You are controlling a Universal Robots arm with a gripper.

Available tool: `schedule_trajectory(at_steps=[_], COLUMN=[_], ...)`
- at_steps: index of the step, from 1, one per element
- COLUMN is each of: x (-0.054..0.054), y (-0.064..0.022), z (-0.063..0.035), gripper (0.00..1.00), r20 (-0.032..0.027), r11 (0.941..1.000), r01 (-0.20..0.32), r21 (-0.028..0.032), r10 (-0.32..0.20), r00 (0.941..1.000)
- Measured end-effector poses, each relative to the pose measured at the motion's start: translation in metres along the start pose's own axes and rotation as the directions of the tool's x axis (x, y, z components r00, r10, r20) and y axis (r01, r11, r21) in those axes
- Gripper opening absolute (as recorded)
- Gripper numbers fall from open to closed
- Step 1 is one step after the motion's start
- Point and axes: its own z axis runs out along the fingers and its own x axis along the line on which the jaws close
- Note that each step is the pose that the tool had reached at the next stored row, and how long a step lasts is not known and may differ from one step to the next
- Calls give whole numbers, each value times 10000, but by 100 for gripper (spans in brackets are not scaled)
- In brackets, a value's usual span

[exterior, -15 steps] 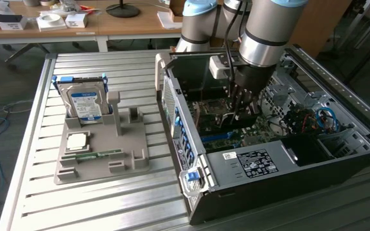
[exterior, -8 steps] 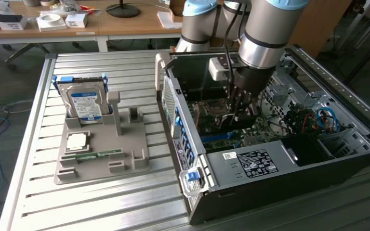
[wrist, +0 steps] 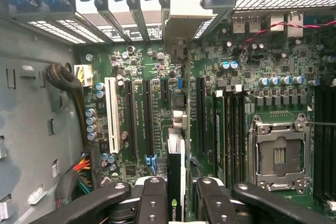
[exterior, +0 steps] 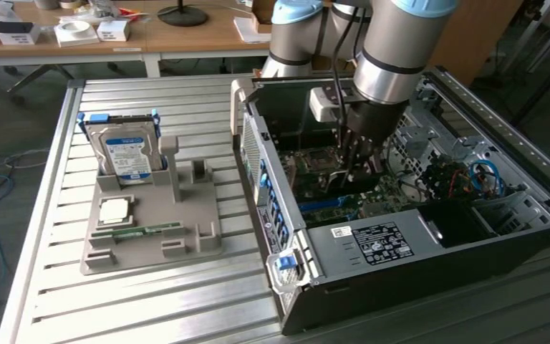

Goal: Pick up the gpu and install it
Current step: 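Insert the gpu into the slot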

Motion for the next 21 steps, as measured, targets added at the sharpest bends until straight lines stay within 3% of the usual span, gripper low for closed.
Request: schedule_trajectory(at_steps=[13, 21], x=[-25, -25], y=[29, 48], z=[25, 97], gripper=[26, 26], r20=[-2, -3], r11=[10000, 10000], r01=[3, 3], r21=[0, 0], r10=[-3, -3], r00=[10000, 10000])
